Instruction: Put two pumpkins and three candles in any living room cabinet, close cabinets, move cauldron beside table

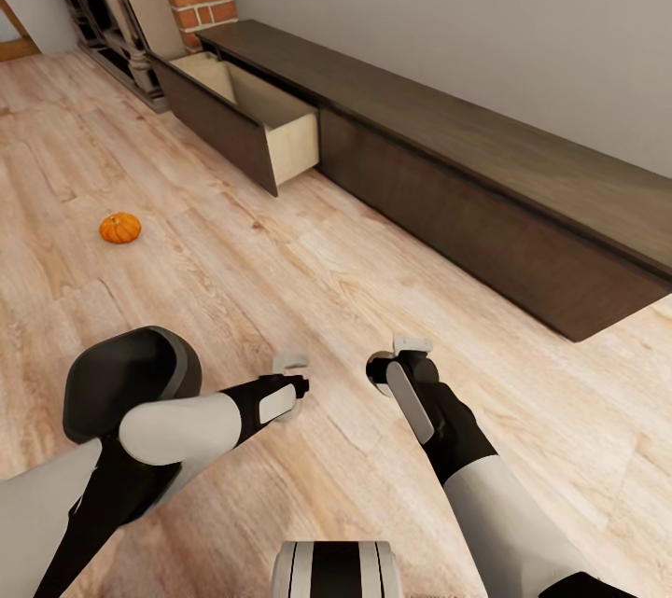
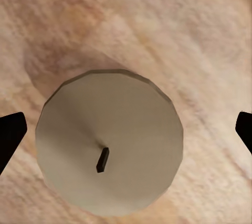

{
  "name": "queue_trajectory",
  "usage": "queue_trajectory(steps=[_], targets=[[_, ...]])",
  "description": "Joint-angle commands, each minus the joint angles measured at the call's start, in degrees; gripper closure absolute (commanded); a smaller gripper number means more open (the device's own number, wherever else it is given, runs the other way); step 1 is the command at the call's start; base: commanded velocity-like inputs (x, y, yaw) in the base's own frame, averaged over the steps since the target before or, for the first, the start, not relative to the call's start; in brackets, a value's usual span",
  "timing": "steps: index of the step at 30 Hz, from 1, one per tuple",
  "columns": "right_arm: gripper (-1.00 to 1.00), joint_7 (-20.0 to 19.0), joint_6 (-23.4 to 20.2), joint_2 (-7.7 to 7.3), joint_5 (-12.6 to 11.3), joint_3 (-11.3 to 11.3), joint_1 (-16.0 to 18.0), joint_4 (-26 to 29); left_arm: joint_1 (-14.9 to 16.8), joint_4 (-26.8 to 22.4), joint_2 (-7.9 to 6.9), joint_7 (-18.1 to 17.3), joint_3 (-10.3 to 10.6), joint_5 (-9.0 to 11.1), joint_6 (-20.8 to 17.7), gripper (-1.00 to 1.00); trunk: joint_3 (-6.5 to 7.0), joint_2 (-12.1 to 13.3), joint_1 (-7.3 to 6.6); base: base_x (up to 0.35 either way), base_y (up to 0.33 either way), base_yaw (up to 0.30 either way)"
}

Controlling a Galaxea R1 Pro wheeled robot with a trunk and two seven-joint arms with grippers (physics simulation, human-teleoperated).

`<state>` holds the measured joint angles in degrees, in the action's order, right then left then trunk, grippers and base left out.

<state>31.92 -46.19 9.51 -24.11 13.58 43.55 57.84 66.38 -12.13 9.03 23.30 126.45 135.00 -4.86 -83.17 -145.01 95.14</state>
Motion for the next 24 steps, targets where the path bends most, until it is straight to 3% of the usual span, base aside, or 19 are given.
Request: queue_trajectory(steps=[1,5,24], targets=[[1.00,0.6,0.0,-0.02,-0.6,0.1,0.0,0.0,0.1,-0.1,0.01,0.3,0.2,0.0,-0.2,-1.00,-0.27,0.0,0.01,0.000,0.000,0.000],[1.00,0.6,0.0,-0.02,-0.6,0.1,0.0,0.0,0.1,-0.1,0.02,0.8,0.2,0.0,-0.2,-1.00,-1.15,-0.1,0.11,0.000,0.000,0.000],[1.00,0.6,0.0,-0.02,-0.5,0.0,0.0,0.0,0.1,-0.1,0.02,2.5,0.2,0.0,1.1,-1.00,-1.15,-0.1,0.11,0.000,0.000,0.000]])
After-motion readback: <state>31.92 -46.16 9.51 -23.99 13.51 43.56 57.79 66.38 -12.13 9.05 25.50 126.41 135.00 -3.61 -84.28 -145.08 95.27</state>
